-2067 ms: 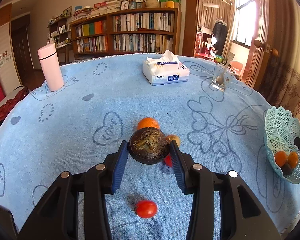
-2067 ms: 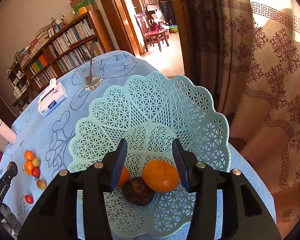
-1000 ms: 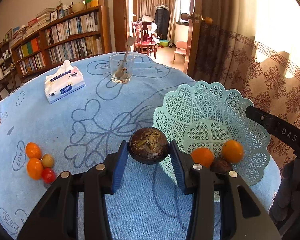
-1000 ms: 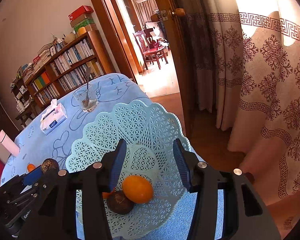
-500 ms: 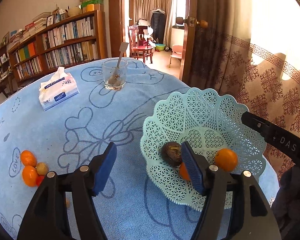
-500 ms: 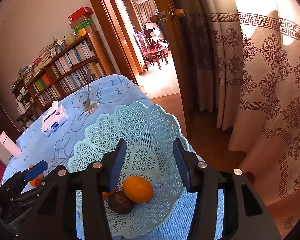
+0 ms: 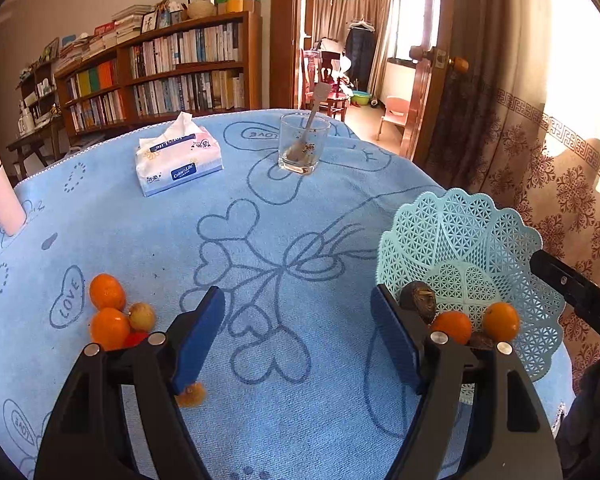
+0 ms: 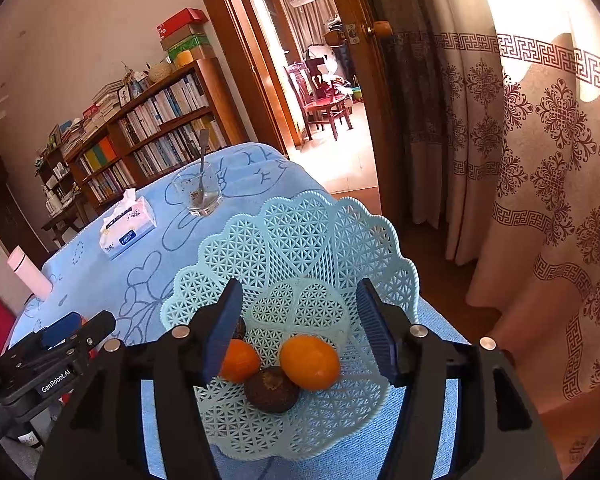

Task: Organize fruits
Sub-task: 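Carry the dark brown fruit into the teal basket and release it with the left tool, then reach the left tool to another mandarin and grasp it, then grasp the small brown fruit with the right tool while the left holds the mandarin, then lower the small brown fruit into the teal basket and open the right tool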

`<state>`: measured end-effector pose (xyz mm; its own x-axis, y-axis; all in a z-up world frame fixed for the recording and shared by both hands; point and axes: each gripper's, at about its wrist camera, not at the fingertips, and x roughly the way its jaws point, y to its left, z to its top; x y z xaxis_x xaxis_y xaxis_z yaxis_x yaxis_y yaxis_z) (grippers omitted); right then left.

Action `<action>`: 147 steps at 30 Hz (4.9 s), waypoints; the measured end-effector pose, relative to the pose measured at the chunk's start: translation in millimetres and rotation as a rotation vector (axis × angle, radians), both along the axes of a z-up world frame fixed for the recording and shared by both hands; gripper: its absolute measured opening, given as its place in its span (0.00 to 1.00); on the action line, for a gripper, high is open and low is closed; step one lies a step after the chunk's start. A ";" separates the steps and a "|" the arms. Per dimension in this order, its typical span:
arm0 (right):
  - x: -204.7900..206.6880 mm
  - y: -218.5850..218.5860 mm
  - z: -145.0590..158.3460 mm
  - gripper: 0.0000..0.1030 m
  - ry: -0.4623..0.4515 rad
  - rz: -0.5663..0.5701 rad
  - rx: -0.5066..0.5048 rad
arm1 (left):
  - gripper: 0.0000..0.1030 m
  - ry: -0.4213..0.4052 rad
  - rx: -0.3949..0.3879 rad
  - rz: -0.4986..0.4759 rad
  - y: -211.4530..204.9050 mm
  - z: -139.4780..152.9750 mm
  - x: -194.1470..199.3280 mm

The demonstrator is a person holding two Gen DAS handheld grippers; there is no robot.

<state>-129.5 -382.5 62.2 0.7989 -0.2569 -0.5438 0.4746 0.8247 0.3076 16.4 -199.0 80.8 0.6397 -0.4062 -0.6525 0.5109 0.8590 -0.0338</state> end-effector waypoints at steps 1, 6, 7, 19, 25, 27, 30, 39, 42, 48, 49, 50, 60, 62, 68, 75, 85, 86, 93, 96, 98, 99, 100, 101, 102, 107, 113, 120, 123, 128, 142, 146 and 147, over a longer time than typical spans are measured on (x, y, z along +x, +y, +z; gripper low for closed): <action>0.5 1.8 -0.1 0.59 0.000 0.005 -0.001 | 0.73 -0.001 -0.001 0.011 4.2 0.9 1.7; 1.4 8.6 -0.2 0.59 0.001 0.023 -0.001 | 0.77 -0.005 0.005 0.076 27.7 4.9 13.1; 1.4 9.8 -0.3 0.59 0.001 0.026 -0.001 | 0.78 -0.004 0.008 0.093 33.2 5.4 16.5; 6.9 23.2 -4.3 0.59 0.014 0.064 -0.002 | 0.79 0.058 0.031 0.282 100.1 8.5 64.8; 9.5 28.6 -4.2 0.60 0.017 0.078 0.001 | 0.79 0.147 0.013 0.330 119.6 -5.1 93.3; 11.0 30.7 -4.5 0.60 0.019 0.083 0.002 | 0.79 0.183 0.006 0.340 124.3 -11.5 101.8; 13.9 35.6 -4.5 0.60 0.025 0.091 -0.006 | 0.78 0.228 0.000 0.352 127.6 -20.7 112.8; 25.0 57.1 -2.0 0.60 0.041 0.143 -0.050 | 0.70 0.315 -0.019 0.353 125.2 -41.8 134.0; 28.6 66.4 -1.6 0.60 0.047 0.167 -0.065 | 0.65 0.333 -0.028 0.364 126.3 -47.9 137.4; 39.9 88.6 -6.1 0.60 0.071 0.233 -0.075 | 0.48 0.327 -0.036 0.376 132.0 -53.5 135.0; 41.7 92.2 -6.9 0.60 0.074 0.243 -0.075 | 0.46 0.326 -0.046 0.371 133.3 -53.5 133.7; 43.3 96.2 -7.7 0.60 0.077 0.255 -0.075 | 0.42 0.327 -0.058 0.364 134.5 -53.1 131.8; 64.6 134.0 -20.1 0.60 0.125 0.376 -0.076 | 0.36 0.280 -0.122 0.355 145.5 -42.2 113.8; 70.7 140.7 -24.0 0.60 0.140 0.408 -0.064 | 0.36 0.262 -0.137 0.353 148.6 -36.0 109.9; 92.1 162.5 -34.2 0.60 0.180 0.478 -0.043 | 0.36 0.190 -0.158 0.364 157.4 -15.4 98.0; 118.5 187.4 -46.8 0.60 0.228 0.553 -0.021 | 0.36 0.150 -0.180 0.374 166.0 -2.0 92.7; 144.6 217.8 -58.2 0.59 0.272 0.621 -0.051 | 0.36 0.138 -0.195 0.388 170.9 1.5 90.0; 147.0 219.8 -59.6 0.58 0.277 0.623 -0.056 | 0.36 0.137 -0.197 0.385 170.5 1.9 89.7; 150.4 227.9 -64.1 0.36 0.291 0.611 -0.129 | 0.36 0.122 -0.199 0.384 170.9 5.4 86.2; 147.3 229.6 -63.2 0.28 0.288 0.620 -0.139 | 0.36 0.120 -0.201 0.381 170.1 6.5 85.0; 143.4 230.2 -60.8 0.28 0.284 0.617 -0.145 | 0.36 0.116 -0.201 0.377 169.1 7.6 83.1; 141.3 229.4 -59.1 0.28 0.280 0.614 -0.148 | 0.36 0.112 -0.200 0.374 168.5 8.3 82.1; 138.2 228.3 -56.7 0.28 0.274 0.611 -0.148 | 0.36 0.109 -0.199 0.371 167.3 9.0 81.2; 135.0 226.3 -54.0 0.28 0.268 0.606 -0.149 | 0.36 0.105 -0.198 0.368 166.2 9.8 80.0; 131.7 223.6 -51.0 0.28 0.261 0.598 -0.148 | 0.36 0.101 -0.197 0.365 165.2 10.6 78.8; 113.0 201.2 -33.9 0.28 0.219 0.532 -0.141 | 0.36 0.090 -0.200 0.348 161.5 14.2 74.6; 91.1 159.2 -11.1 0.28 0.175 0.400 -0.132 | 0.36 0.082 -0.202 0.329 155.9 16.5 68.9; 68.3 104.1 -0.3 0.28 0.158 0.231 -0.117 | 0.36 0.071 -0.201 0.305 149.4 20.6 62.8; 62.3 85.0 -0.2 0.28 0.157 0.183 -0.087 | 0.36 0.068 -0.200 0.297 146.9 22.0 60.0; 55.1 64.7 -1.5 0.28 0.164 0.119 -0.087 | 0.36 0.065 -0.193 0.279 142.2 22.1 56.7; 37.6 22.2 -5.2 0.37 0.146 -0.011 -0.011 | 0.36 0.041 -0.166 0.212 121.6 25.3 45.0; 32.8 22.1 -4.4 0.37 0.138 -0.016 -0.010 | 0.36 0.032 -0.162 0.197 117.3 26.4 40.4; 31.2 22.0 -4.3 0.37 0.135 -0.018 -0.009 | 0.36 0.030 -0.160 0.193 115.8 26.7 39.3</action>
